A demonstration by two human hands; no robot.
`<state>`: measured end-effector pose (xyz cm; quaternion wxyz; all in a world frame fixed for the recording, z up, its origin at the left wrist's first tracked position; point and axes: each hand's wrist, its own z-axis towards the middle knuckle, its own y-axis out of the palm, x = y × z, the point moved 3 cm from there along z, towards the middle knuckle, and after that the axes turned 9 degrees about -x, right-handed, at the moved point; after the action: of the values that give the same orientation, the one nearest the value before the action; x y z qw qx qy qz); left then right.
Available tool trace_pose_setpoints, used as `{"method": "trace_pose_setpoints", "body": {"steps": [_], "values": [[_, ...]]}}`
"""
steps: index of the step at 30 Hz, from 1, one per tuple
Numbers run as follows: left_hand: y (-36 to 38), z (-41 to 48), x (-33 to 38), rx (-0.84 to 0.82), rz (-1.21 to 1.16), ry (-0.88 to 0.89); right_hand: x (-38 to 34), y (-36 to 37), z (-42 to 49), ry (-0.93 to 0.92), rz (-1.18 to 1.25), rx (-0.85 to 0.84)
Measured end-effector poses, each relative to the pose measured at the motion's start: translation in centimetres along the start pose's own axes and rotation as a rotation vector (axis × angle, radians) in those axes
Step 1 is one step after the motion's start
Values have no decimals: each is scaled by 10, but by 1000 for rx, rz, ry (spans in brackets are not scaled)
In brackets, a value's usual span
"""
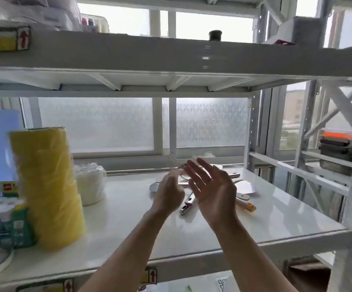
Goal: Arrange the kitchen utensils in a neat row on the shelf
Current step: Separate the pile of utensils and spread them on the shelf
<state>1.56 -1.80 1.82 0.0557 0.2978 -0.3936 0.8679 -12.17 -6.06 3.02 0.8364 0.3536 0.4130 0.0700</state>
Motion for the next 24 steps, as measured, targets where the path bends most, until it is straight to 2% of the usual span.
{"method": "trace_pose_setpoints", "body": {"steps": [2, 4, 8, 11, 14, 24], "values": [[11, 2, 10, -176, 283, -13, -1, -2, 1, -9, 1, 31], [23, 8, 10, -303, 462, -50, 1, -6, 3, -9, 13, 35], [35, 30, 2, -353, 607, -52, 6, -9, 4, 13, -26, 1], [37, 33, 4, -440, 646, -47, 11, -8, 1, 34, -62, 4], [35, 30, -2, -458, 590, -73, 15, -8, -3, 45, -71, 16], [15, 15, -10, -311, 467, 17, 19, -2, -7, 67, -124, 14]]}}
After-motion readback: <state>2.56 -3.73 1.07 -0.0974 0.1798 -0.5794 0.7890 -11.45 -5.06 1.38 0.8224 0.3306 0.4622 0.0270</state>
